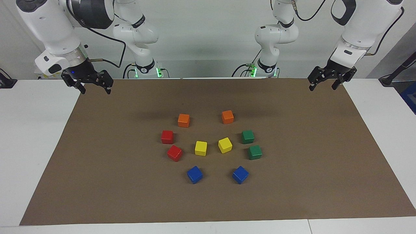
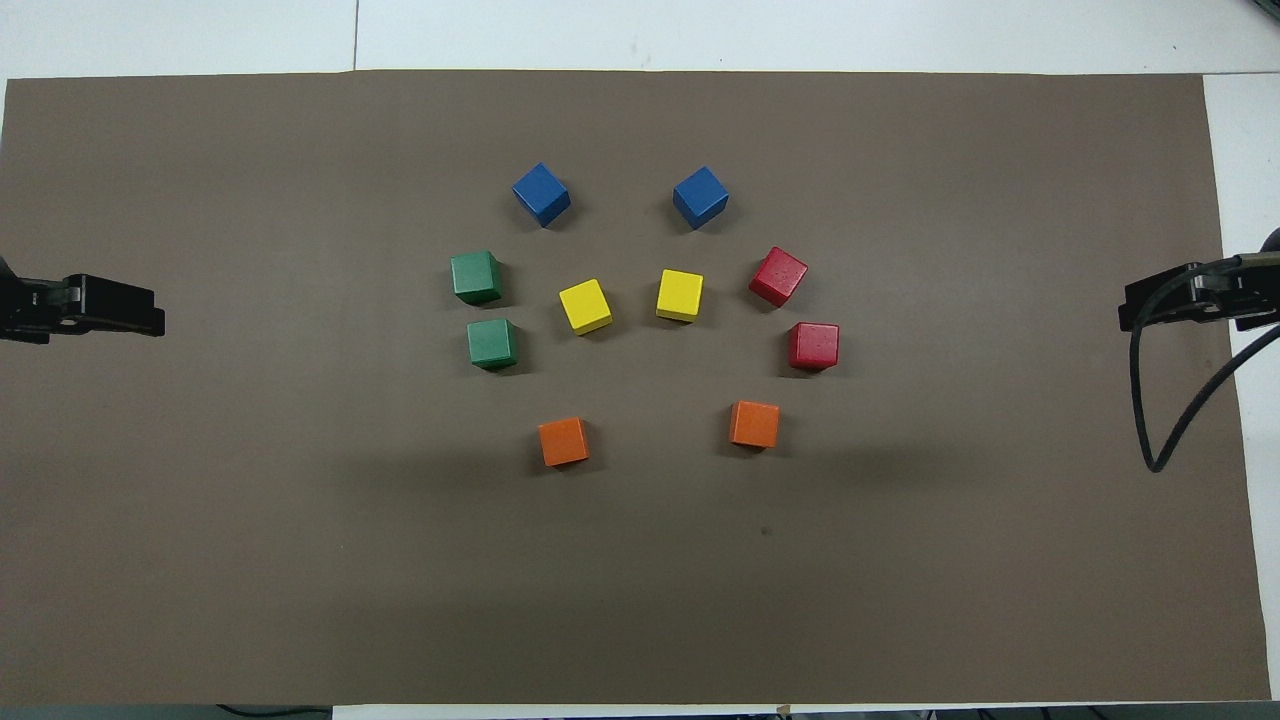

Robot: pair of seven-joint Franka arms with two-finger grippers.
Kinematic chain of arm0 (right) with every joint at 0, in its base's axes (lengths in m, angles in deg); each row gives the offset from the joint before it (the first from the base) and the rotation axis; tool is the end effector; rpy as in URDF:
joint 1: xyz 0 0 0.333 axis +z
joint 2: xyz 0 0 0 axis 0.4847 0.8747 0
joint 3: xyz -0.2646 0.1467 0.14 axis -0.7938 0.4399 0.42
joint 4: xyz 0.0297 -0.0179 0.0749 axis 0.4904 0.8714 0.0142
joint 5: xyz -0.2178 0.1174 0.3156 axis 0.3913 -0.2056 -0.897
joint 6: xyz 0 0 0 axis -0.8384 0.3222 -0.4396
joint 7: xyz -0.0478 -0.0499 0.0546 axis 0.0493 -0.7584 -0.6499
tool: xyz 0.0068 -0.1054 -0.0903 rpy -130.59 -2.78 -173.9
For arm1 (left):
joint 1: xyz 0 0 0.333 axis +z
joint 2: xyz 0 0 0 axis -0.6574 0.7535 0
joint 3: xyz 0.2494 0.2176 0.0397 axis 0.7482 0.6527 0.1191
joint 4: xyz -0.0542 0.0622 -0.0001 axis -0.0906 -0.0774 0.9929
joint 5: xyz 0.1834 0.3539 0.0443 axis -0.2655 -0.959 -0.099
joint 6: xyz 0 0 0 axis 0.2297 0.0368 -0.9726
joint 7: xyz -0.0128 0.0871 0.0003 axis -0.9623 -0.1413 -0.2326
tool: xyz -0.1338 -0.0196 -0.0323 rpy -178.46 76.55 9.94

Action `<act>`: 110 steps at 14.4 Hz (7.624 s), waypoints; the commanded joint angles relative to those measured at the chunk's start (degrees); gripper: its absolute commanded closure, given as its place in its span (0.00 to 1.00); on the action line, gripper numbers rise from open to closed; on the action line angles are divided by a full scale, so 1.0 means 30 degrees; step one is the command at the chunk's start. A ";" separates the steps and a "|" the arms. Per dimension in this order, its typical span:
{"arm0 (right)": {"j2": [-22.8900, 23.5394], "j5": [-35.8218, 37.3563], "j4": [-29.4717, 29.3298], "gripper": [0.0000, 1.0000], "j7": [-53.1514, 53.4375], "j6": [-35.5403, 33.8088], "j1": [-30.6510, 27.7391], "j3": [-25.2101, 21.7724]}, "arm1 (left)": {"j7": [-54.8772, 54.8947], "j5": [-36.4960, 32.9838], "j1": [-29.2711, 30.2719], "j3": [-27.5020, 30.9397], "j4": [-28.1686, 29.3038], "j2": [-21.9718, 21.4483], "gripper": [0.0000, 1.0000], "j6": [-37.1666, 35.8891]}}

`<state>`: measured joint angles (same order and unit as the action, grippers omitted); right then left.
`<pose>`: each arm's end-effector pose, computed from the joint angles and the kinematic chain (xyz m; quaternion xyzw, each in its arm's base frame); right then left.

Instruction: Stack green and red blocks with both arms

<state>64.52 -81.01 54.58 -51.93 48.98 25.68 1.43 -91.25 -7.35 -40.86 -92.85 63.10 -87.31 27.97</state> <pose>0.5543 -0.0296 0.5863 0.9994 -0.0159 -0.0282 0.0091 0.5440 -0.0287 0.6020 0.9999 -0.0103 0.0112 0.0077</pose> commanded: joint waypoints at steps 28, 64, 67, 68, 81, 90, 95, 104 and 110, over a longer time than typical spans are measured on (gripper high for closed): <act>0.0270 -0.0379 0.0936 0.00 0.3931 0.2623 0.2444 0.0523 | -0.2063 0.1147 -0.3651 -0.0138 0.1169 0.2815 0.00 0.4859; 0.3230 -0.0378 0.9843 0.00 0.8453 1.6422 0.6230 0.0582 | -0.8859 -0.1017 -0.7903 0.0008 0.5769 0.8153 0.73 1.4122; 0.3903 -0.0378 0.9785 0.00 0.8540 1.7302 0.6201 0.0582 | -0.8833 -0.1723 -0.7845 0.0008 0.5624 0.8152 1.00 1.3887; 0.4138 -0.0378 0.9784 0.00 0.8570 1.7682 0.6259 0.0582 | -0.8862 -0.1724 -0.7845 0.0008 0.5507 0.8152 1.00 1.3712; 0.4288 -0.0203 0.6220 1.00 0.6208 1.2837 0.4686 0.0435 | -0.2664 -0.0494 -0.1437 -0.0079 0.4919 0.3583 1.00 0.8294; 0.4140 -0.0319 0.6238 1.00 -0.3237 1.2354 -0.0976 0.0435 | 0.5868 -0.0200 0.3489 0.0008 0.7112 0.2909 1.00 0.9282; 0.4314 -0.0349 0.7821 1.00 -0.3178 1.4696 -0.1181 0.0435 | 0.6255 -0.0200 0.3991 0.0037 1.0042 0.2908 1.00 1.2856; 0.5077 -0.0378 0.8084 1.00 -0.2768 1.5951 -0.1504 0.0435 | 0.5524 -0.0200 0.4694 0.0008 1.1598 0.3201 1.00 1.4237; 0.5488 -0.0378 0.8436 1.00 -0.2768 1.6718 -0.1563 0.0435 | 0.5258 -0.0200 0.4724 0.0008 1.2185 0.3230 1.00 1.4970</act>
<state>81.03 -81.41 79.32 -60.42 97.77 22.10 1.89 -75.02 -8.76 -27.32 -92.35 97.34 -75.96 70.83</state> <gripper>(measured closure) 0.449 0.454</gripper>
